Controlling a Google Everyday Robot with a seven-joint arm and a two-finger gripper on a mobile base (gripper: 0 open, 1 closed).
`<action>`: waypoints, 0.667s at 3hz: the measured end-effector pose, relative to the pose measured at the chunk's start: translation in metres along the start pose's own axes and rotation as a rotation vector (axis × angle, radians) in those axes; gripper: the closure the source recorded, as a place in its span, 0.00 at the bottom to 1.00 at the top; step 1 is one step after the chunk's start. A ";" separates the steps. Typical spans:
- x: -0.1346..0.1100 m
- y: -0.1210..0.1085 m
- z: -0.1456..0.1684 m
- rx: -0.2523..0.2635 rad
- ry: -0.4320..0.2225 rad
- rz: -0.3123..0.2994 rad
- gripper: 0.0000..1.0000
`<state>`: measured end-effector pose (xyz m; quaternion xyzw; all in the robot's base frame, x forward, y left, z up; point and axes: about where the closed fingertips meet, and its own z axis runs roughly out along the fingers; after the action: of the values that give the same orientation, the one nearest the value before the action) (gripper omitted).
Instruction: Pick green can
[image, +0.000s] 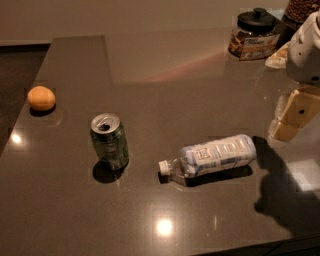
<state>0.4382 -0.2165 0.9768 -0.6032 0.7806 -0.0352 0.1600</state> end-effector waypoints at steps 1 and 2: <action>0.000 -0.001 0.001 -0.009 -0.006 0.004 0.00; -0.002 -0.004 0.005 -0.043 -0.030 0.016 0.00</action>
Offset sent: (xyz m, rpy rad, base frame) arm 0.0080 0.0016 -0.0106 0.0804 0.0942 0.0022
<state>0.4436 -0.2145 0.9735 -0.6007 0.7835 -0.0080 0.1589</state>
